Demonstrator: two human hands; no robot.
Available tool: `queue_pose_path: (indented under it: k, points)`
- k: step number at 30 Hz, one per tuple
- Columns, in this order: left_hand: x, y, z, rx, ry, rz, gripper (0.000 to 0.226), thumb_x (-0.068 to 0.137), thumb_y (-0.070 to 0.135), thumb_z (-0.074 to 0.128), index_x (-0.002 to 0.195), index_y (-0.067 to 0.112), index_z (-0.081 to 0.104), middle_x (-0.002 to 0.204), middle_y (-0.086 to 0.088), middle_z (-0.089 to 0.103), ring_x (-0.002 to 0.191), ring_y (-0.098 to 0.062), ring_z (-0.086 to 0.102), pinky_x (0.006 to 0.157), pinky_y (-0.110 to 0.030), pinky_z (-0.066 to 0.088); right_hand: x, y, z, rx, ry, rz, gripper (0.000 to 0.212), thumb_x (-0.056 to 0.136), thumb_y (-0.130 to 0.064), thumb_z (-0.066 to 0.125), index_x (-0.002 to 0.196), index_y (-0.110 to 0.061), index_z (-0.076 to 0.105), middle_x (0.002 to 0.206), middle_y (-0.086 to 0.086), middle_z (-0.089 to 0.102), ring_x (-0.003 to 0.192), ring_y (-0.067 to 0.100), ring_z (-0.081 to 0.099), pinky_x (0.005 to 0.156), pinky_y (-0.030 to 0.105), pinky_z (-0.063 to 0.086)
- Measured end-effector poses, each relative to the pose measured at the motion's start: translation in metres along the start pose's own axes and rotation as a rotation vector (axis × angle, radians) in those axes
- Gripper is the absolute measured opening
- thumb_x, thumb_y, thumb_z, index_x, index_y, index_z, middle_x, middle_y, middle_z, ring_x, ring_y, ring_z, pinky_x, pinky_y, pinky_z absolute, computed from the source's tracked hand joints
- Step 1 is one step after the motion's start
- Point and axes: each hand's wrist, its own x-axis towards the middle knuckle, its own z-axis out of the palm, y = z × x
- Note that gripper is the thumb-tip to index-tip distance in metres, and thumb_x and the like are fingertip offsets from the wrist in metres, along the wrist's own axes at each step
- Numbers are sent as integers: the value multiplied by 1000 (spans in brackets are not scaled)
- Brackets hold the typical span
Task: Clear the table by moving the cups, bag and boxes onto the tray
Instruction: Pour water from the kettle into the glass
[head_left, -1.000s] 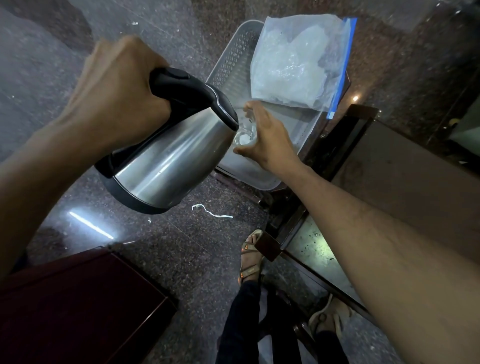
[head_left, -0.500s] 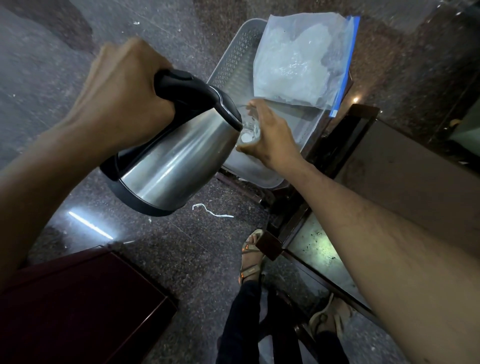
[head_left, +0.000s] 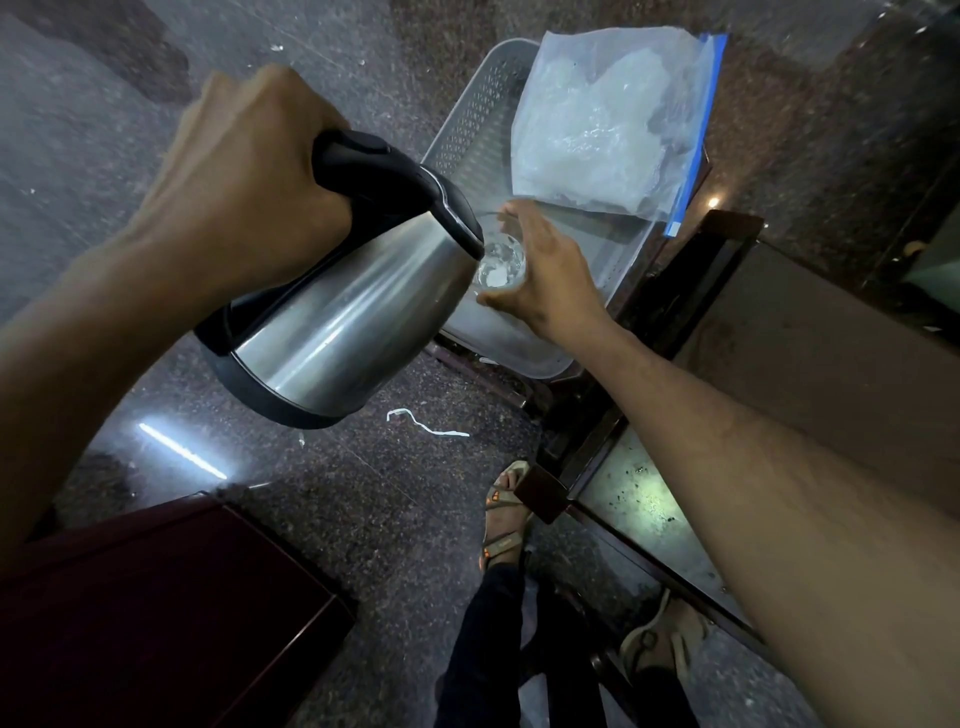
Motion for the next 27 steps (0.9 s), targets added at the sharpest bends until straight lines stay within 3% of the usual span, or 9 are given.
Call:
queue_pose_path:
  k: [12, 17, 27]
  points:
    - [4, 6, -3, 27, 3, 28, 7, 78, 8, 63, 76, 6, 69, 59, -16, 56, 54, -36, 57, 50, -37, 45, 1, 5, 1, 2, 16, -14, 95, 64, -37, 98, 140, -24, 43, 138, -3, 65, 116, 19, 64, 90, 29, 49]
    - [5, 8, -3, 32, -2, 17, 6, 81, 7, 66, 76, 7, 69, 57, -12, 54, 51, -29, 54, 48, -26, 39, 0, 7, 2, 4, 17, -26, 95, 64, -38, 98, 139, -24, 42, 140, -2, 64, 119, 18, 64, 93, 29, 50]
    - [4, 8, -4, 27, -11, -6, 6, 79, 5, 66, 79, 8, 71, 58, -7, 53, 52, -22, 51, 51, -22, 35, 1, 7, 4, 11, 19, -19, 96, 63, -38, 98, 140, -27, 41, 144, -3, 63, 124, 18, 63, 98, 33, 52]
